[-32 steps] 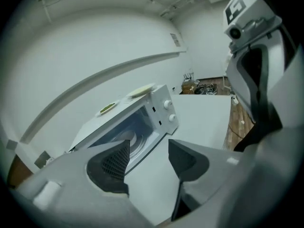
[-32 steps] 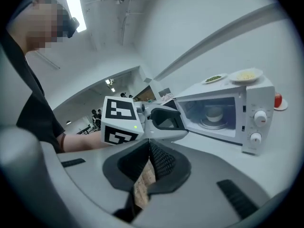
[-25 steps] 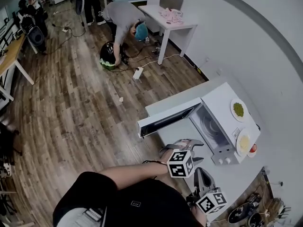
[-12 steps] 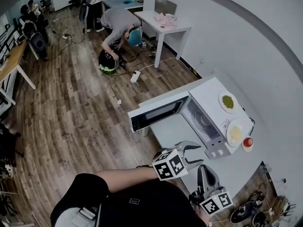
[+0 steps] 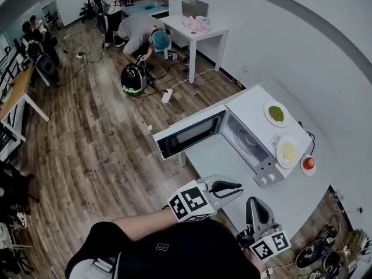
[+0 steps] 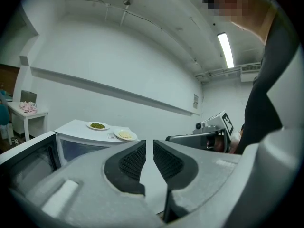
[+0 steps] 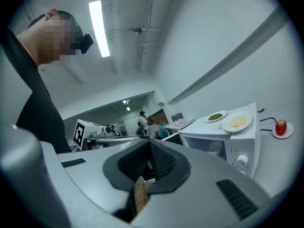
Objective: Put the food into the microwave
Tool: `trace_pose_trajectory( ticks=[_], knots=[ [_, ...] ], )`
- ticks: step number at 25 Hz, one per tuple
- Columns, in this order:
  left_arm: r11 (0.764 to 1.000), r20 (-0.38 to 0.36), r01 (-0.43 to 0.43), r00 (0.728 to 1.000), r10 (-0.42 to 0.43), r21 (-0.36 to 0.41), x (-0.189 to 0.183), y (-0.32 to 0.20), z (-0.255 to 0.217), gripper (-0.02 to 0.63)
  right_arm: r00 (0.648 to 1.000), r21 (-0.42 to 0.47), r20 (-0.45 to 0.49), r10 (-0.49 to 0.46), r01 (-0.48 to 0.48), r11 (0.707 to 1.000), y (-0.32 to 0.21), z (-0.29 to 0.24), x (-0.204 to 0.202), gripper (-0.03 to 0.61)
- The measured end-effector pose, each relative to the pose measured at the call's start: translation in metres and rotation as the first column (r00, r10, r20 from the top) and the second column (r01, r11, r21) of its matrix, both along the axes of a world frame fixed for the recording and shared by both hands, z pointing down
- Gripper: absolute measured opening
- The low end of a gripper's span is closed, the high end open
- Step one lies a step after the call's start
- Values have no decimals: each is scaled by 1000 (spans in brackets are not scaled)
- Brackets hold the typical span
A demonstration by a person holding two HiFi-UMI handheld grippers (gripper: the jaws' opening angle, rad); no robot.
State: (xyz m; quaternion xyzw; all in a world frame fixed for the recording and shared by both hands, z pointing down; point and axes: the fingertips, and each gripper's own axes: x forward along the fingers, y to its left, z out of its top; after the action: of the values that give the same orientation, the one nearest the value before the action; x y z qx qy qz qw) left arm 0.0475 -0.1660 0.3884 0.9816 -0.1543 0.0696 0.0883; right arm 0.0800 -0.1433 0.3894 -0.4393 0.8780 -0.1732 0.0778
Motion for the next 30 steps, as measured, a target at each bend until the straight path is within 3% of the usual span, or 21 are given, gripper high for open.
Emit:
trace_pose_trajectory(
  ticks=[13,30],
  knots=[
    [997,-6,62,998,-62,-51,-18,-2,9,38,997,29,-49,-62,63,998,-5,2,-18,14],
    [988,-10,151,988,-152,-38,-46,-7,9,38,985,30,-95,-145,149,988,-13,3,-47,14]
  ],
)
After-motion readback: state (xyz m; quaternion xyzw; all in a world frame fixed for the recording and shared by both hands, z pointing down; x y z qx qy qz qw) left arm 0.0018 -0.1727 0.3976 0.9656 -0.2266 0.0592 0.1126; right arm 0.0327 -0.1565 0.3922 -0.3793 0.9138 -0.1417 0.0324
